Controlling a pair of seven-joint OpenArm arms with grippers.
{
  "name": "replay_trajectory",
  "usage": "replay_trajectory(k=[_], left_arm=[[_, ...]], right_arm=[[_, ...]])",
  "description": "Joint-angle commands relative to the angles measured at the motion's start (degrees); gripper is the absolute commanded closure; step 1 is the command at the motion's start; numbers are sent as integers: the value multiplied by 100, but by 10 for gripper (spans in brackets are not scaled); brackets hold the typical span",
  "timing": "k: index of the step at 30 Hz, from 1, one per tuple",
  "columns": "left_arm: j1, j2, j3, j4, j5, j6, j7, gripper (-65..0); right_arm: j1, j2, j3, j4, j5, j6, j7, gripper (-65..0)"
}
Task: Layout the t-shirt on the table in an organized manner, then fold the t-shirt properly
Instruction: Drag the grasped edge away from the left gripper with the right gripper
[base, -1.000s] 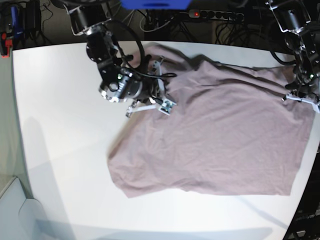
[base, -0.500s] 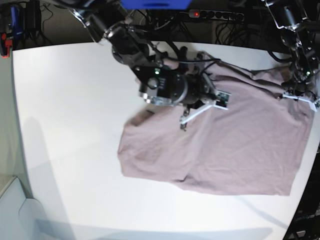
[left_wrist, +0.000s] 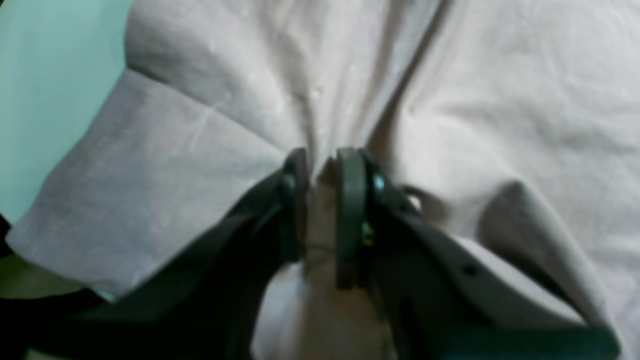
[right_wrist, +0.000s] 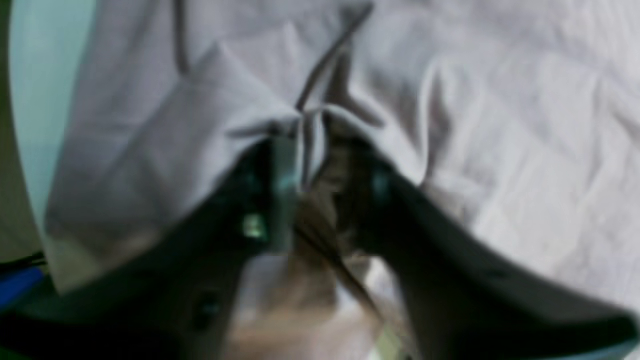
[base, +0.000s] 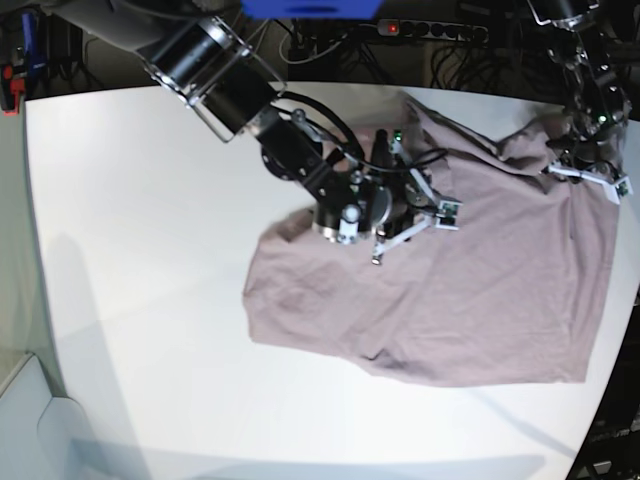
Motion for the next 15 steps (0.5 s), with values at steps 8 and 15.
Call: replay_trajectory(k=[8, 15], left_arm=[[296, -57, -22, 910, 22, 18, 239, -105], [296, -57, -22, 971, 31, 18, 239, -105]], right_arm=[[-412, 326, 414, 2687, 90, 19, 62, -313], [-667, 1206, 1442, 2836, 81, 19, -193, -313]])
